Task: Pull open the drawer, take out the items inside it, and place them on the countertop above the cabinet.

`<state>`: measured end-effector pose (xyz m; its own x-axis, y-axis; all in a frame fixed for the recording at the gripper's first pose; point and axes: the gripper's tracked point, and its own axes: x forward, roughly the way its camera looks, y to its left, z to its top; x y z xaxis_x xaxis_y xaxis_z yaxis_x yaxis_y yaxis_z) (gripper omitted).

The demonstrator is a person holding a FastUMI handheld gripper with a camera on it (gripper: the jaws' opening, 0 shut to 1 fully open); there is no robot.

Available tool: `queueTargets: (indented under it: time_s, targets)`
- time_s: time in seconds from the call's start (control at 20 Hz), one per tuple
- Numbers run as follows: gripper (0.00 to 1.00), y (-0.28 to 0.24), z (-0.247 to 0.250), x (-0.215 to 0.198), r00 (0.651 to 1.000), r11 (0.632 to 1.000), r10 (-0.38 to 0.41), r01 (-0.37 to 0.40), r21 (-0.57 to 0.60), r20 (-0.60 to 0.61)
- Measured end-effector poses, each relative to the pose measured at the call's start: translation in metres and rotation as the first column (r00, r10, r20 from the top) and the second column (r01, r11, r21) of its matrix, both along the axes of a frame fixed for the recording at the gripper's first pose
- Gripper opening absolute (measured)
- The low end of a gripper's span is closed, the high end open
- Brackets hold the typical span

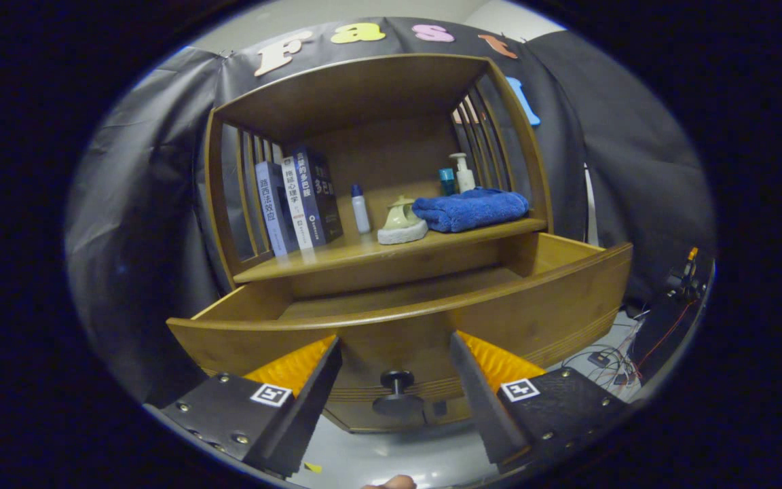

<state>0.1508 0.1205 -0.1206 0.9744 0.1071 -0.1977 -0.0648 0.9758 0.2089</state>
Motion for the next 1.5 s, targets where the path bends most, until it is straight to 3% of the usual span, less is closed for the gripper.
queueTargets:
  time_s: [1.1,1.5]
  targets:
    - [0.98,0.003,-0.003,0.032,1.0,0.999,-0.001,0.001,0.053,-0.009]
    - [0.98,0.006,-0.006,0.061,1.0,0.996,-0.01,0.011,0.085,-0.01]
